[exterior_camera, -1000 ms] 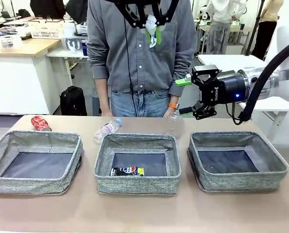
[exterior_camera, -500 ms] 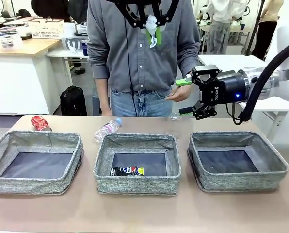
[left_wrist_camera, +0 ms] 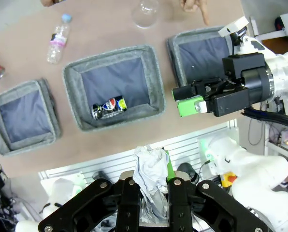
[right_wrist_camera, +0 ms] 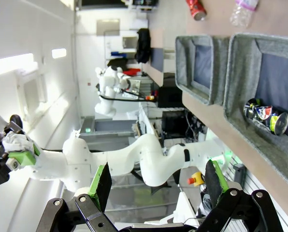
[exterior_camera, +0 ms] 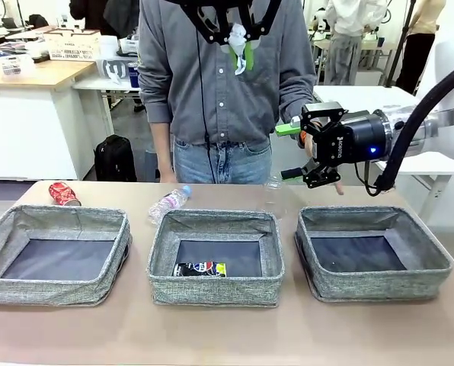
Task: Sort the waste into the appropriate baskets.
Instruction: Place the picked waste into the Fabric basket indicated by the person.
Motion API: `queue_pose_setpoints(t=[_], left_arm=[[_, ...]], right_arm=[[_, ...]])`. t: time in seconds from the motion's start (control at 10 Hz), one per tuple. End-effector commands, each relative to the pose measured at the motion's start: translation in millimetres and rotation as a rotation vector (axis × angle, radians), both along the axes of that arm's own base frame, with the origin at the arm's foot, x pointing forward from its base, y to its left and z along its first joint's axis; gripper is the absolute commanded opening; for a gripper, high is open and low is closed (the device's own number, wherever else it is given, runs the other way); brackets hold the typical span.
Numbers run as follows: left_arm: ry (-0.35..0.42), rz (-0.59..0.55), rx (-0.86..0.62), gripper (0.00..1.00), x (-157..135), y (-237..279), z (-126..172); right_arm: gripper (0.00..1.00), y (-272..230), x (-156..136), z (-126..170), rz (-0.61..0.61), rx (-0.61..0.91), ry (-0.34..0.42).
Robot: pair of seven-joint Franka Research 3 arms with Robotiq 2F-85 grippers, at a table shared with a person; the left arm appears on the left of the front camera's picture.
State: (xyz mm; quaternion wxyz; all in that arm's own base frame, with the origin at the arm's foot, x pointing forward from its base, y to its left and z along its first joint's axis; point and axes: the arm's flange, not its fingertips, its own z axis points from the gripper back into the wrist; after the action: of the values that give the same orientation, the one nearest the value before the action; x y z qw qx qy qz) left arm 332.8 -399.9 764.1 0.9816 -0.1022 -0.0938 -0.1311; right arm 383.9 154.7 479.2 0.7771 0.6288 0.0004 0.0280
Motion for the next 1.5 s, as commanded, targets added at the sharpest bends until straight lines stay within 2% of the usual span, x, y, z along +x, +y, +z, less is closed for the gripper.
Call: queue_pose_setpoints(t=[0.0, 0.1, 0.2, 0.5, 0.6, 0.8, 1.0, 1.2, 1.3, 1.4], left_arm=[[0.0, 0.0, 0.0, 0.12, 0.0, 0.0, 0.0], [0.025, -0.048, -0.022, 0.12, -0.5, 0.0, -10.1], [0.044, -0.049, -0.02, 0.12, -3.1, 5.5, -22.9], [0.16, -0.104, -0.057, 0.12, -14.4, 15.2, -74.2], [0.164, -0.157, -0.104, 0.12, -13.2, 1.0, -91.9], [0.138, -0.27, -0.166, 0.12, -2.5, -52.6, -136.0], [0.127, -0.356, -0.148, 0.12, 5.4, -102.4, -179.3], [0.024, -0.374, -0.078, 0.12, 16.7, -144.8, -206.3], [-0.016, -0.4, -0.082, 0.12, 28.4, -168.9, -215.8], [-0.019, -0.442, -0.095, 0.12, 39.6, -193.8, -226.9]], right_arm=[[1.0, 0.0, 0.0, 0.0, 0.0, 0.0, 0.0], [1.0, -11.6, -14.0, 19.4, 0.058, 0.001, -0.075], [1.0, -35.9, -24.5, 26.7, 0.04, -0.032, -0.115], [1.0, -158.1, -60.6, 30.7, -0.169, -0.173, -0.143], [1.0, -187.2, -75.4, 37.6, -0.252, -0.166, -0.157], [1.0, -226.0, -105.5, 56.6, -0.377, -0.211, -0.204], [1.0, -267.6, -140.7, 72.1, -0.534, -0.277, -0.227], [1.0, -294.2, -178.1, 80.9, -0.667, -0.301, -0.268], [1.0, -283.5, -141.4, 79.1, -0.54, -0.255, -0.259], [1.0, -283.5, -141.4, 79.1, -0.54, -0.255, -0.259]])
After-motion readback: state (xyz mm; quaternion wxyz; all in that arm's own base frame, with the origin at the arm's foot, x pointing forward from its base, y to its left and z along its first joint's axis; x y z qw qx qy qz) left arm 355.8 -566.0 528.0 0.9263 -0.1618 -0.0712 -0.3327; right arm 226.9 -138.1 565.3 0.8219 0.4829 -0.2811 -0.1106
